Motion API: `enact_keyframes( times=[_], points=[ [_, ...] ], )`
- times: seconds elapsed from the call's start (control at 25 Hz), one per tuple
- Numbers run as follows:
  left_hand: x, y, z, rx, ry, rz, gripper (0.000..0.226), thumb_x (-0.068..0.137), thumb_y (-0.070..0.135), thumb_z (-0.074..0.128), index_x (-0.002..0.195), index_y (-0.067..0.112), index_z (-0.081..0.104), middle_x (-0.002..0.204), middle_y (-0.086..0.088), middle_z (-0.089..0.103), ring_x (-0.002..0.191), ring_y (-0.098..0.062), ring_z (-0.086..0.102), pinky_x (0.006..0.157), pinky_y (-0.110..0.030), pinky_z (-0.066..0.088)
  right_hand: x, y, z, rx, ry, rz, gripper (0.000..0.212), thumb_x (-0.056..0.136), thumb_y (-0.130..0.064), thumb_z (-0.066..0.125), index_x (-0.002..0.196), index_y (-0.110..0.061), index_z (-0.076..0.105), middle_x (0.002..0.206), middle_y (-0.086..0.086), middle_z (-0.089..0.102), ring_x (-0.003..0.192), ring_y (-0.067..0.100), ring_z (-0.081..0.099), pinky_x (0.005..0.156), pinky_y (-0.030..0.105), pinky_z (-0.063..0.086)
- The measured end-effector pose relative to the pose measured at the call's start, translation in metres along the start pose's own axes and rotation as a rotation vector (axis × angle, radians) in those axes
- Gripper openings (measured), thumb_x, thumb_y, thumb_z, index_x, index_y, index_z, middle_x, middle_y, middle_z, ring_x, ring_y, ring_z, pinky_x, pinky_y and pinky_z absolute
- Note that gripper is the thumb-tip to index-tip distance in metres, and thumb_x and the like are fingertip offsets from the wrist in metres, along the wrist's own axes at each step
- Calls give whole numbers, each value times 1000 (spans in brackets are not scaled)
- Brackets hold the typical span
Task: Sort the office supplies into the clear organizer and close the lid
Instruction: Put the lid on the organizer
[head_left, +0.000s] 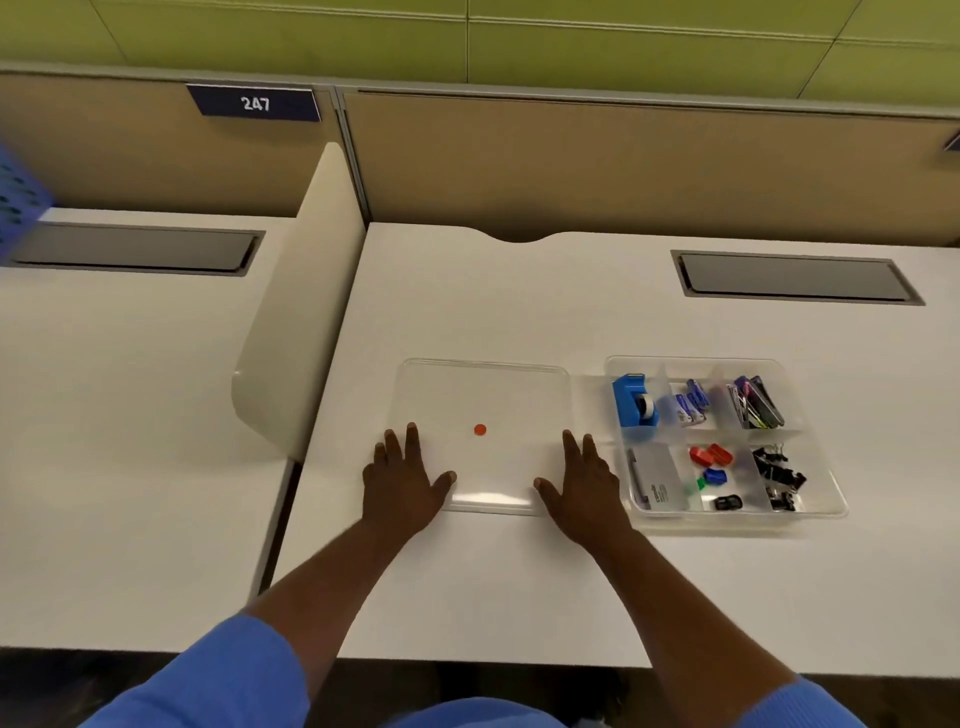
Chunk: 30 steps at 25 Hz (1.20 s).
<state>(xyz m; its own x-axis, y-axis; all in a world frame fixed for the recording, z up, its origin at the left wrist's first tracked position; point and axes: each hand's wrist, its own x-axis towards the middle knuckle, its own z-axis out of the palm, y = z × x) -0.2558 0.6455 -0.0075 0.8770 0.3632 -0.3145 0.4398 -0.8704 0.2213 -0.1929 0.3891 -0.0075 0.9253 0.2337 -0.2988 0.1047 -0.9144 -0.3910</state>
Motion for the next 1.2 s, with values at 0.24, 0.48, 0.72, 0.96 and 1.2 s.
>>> enact_keyframes(
  times=[0.24,0.48,0.72,0.96,1.2],
  points=[
    [7,-2,-13,-174,48,-20,93,91,56,54,157,19,1,159,-18,21,137,-39,30,109,-49,33,7,-15,-1,198,117,90,87,90,-40,65,156,-9,18,146,18,43,134,36,40,112,43,31],
    [15,-7,-18,-438,165,-180,83,89,38,65,153,8,21,134,-22,52,126,-40,43,103,-50,41,15,-26,-3,369,158,330,71,90,-29,64,150,-10,30,141,21,45,128,38,46,106,45,38],
    [26,-21,-19,-584,159,-415,59,94,31,57,145,6,40,137,-21,51,128,-39,47,107,-46,37,7,-35,-11,538,303,300,39,97,-11,53,135,-12,46,133,11,40,96,23,59,84,26,42],
    [22,-5,-29,-650,329,-367,34,97,25,51,126,12,63,126,-17,54,116,-36,56,100,-44,43,-1,-34,-43,514,459,157,32,96,-17,57,127,-13,50,125,5,51,104,17,58,83,24,41],
    [22,61,-32,-652,418,-259,31,98,19,51,121,8,68,113,-21,60,107,-38,59,93,-44,48,8,24,-92,481,579,134,14,98,-24,53,109,-15,54,105,5,60,96,23,59,81,34,48]
  ],
)
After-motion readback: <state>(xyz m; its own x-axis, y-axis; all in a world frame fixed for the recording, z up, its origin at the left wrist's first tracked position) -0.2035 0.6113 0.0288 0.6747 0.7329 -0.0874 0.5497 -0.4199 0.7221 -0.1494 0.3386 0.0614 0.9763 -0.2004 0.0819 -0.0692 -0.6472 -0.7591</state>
